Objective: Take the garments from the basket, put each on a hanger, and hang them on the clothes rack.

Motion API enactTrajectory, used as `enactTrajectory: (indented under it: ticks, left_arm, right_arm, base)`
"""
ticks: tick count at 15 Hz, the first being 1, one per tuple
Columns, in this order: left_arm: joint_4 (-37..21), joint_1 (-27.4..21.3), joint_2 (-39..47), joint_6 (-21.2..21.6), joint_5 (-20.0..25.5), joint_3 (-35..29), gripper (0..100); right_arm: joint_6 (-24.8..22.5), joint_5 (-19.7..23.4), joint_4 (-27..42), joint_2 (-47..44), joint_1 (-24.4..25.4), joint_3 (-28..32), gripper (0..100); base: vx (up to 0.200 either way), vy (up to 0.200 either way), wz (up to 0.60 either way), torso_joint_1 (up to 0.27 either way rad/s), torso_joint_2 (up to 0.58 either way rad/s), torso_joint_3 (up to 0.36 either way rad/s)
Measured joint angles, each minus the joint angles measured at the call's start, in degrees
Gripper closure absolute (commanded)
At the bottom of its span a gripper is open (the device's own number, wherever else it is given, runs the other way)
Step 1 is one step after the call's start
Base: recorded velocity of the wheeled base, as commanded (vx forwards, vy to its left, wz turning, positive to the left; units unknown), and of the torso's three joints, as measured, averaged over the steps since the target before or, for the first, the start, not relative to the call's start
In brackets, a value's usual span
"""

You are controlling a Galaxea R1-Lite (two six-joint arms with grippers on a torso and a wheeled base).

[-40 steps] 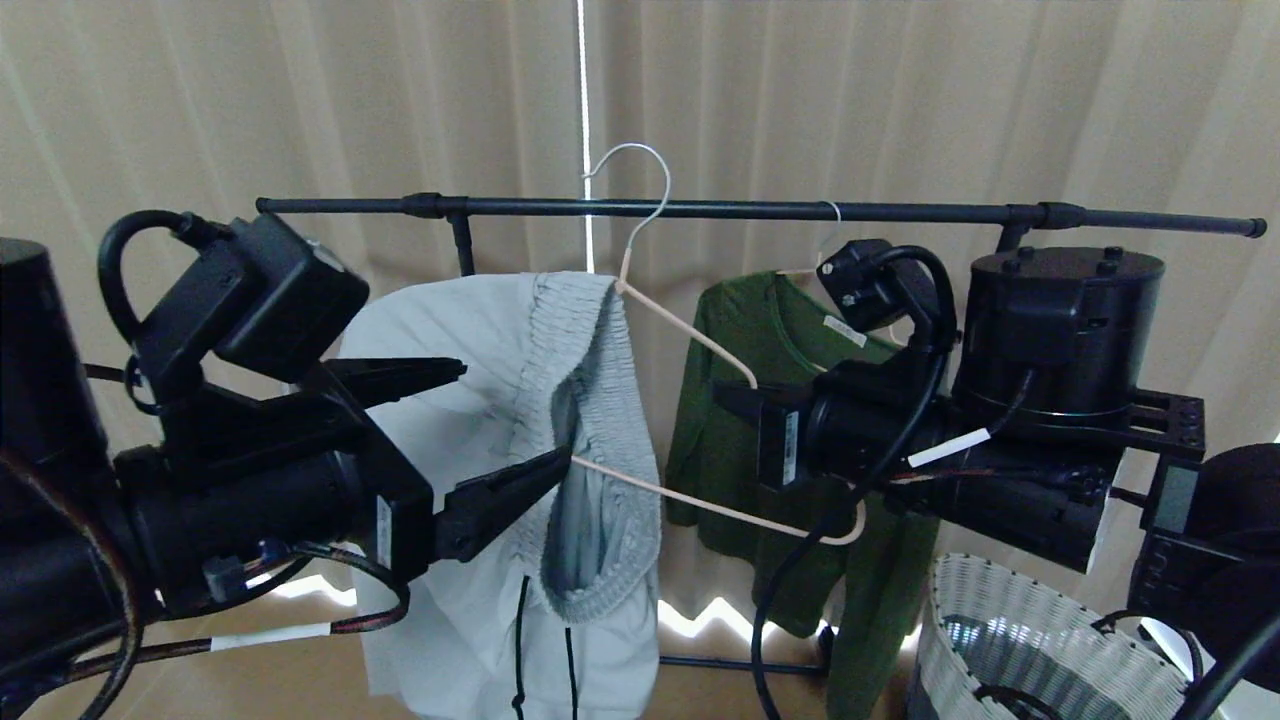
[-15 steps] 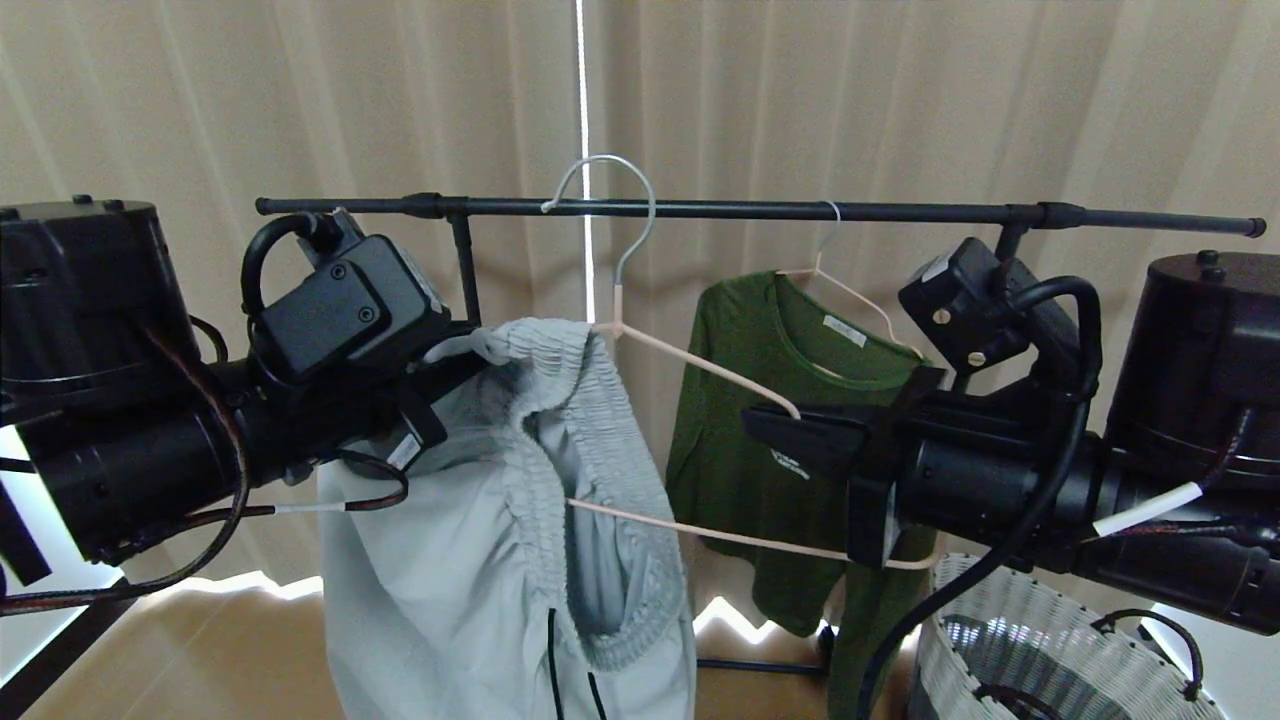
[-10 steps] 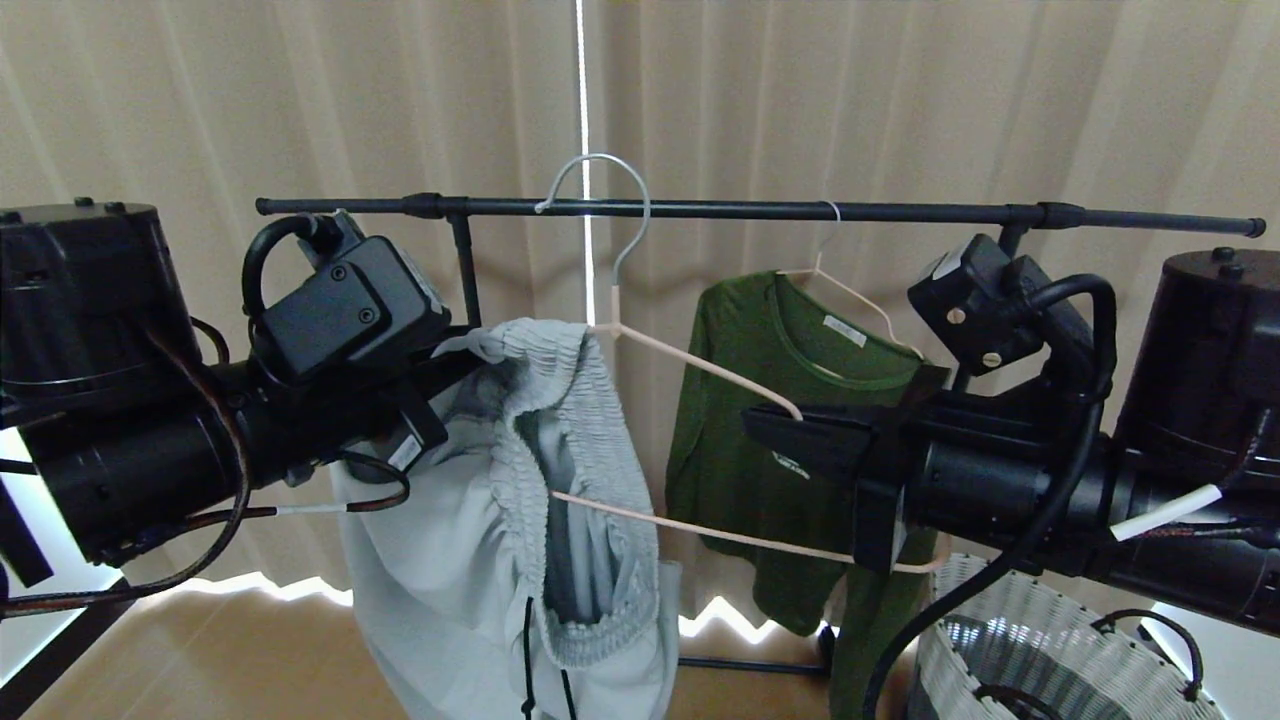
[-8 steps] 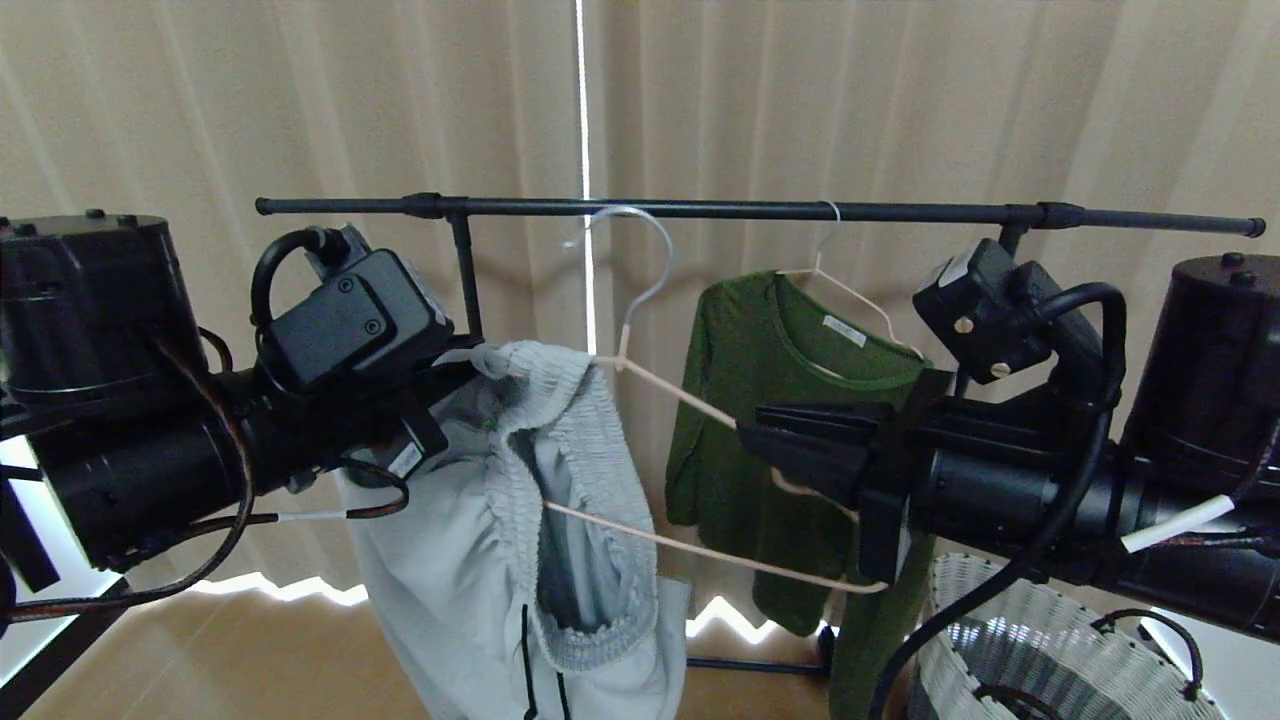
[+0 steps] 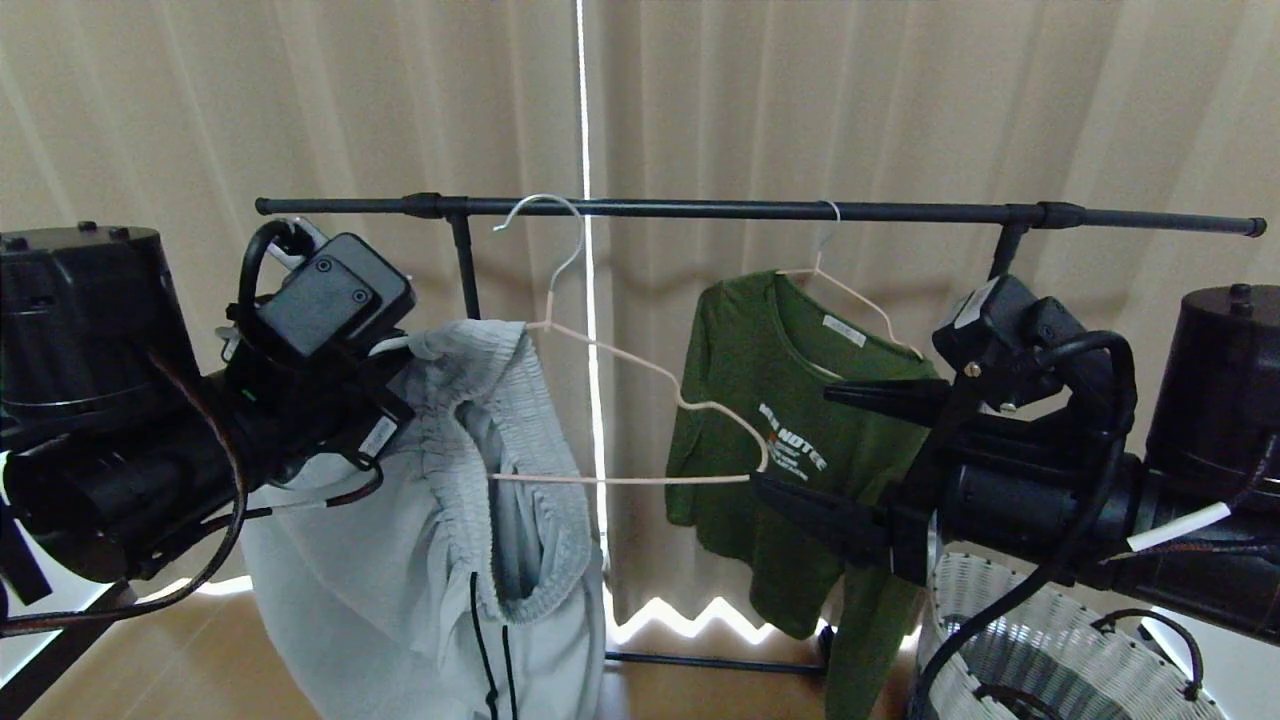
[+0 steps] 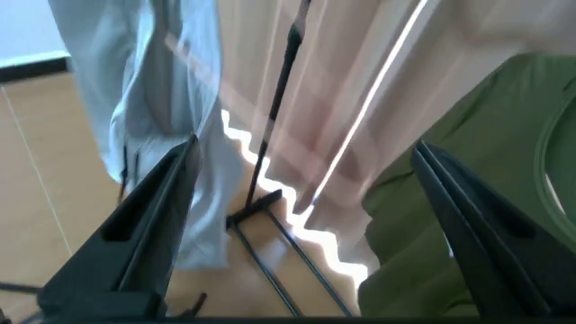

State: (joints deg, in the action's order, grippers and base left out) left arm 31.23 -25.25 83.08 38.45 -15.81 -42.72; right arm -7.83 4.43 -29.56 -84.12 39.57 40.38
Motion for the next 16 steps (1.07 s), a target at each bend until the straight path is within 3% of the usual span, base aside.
enactTrajectory:
  ticks: [2, 5, 9, 16]
  left_arm:
    - [0.0, -1.5, 0.6, -8.0, -4.9, -0.6, 100]
    - [0.0, -4.8, 1.2, -17.6, -7.5, -3.4, 100]
    - [0.1, -7.8, 1.3, -21.5, -7.5, -6.7, 100]
    - [0.2, -13.5, 1.2, -21.7, -7.2, -9.3, 100]
  right_arm:
    - [-0.7, 0.2, 0.1, -0.3, 0.2, -1.3, 0]
    - [-0.2, 0.3, 0.0, -1.5, 1.4, -1.5, 0]
    - [4.0, 0.2, -3.9, -3.6, 4.6, -0.9, 0]
    - [4.4, -0.8, -10.1, -11.7, 5.3, 1.0, 0]
  base:
    - [0.0, 0.0, 0.0, 0.0, 0.0, 0.0]
    - [0.0, 0.0, 0.0, 0.0, 0.0, 0.0]
    - [0.0, 0.0, 0.0, 0.0, 0.0, 0.0]
    - [0.0, 0.0, 0.0, 0.0, 0.0, 0.0]
